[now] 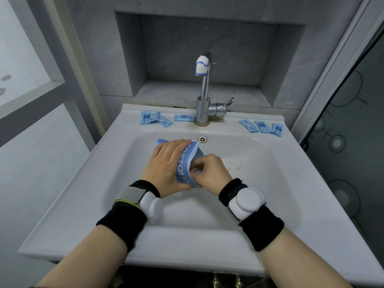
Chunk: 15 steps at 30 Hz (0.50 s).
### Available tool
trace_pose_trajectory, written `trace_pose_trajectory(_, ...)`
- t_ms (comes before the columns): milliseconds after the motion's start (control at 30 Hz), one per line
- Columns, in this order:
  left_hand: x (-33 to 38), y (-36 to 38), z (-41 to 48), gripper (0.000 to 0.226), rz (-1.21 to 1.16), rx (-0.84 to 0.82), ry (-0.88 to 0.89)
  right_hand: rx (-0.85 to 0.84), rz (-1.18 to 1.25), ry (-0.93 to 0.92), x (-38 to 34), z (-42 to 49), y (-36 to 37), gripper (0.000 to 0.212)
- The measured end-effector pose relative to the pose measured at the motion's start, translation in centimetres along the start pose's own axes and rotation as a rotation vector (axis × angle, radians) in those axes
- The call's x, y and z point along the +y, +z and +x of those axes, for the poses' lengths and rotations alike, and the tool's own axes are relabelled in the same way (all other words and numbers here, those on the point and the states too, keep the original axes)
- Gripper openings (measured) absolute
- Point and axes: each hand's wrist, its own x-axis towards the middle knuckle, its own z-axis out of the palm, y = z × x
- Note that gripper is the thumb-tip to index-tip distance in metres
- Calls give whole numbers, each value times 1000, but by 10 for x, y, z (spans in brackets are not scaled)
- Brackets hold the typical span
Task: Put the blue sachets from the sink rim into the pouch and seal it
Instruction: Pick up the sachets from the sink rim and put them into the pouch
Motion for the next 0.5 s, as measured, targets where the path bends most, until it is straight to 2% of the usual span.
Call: trace_pose_trajectory(500,-3,1,-1,109,15,-41,-58,23,43,-1,0,1,-1,15)
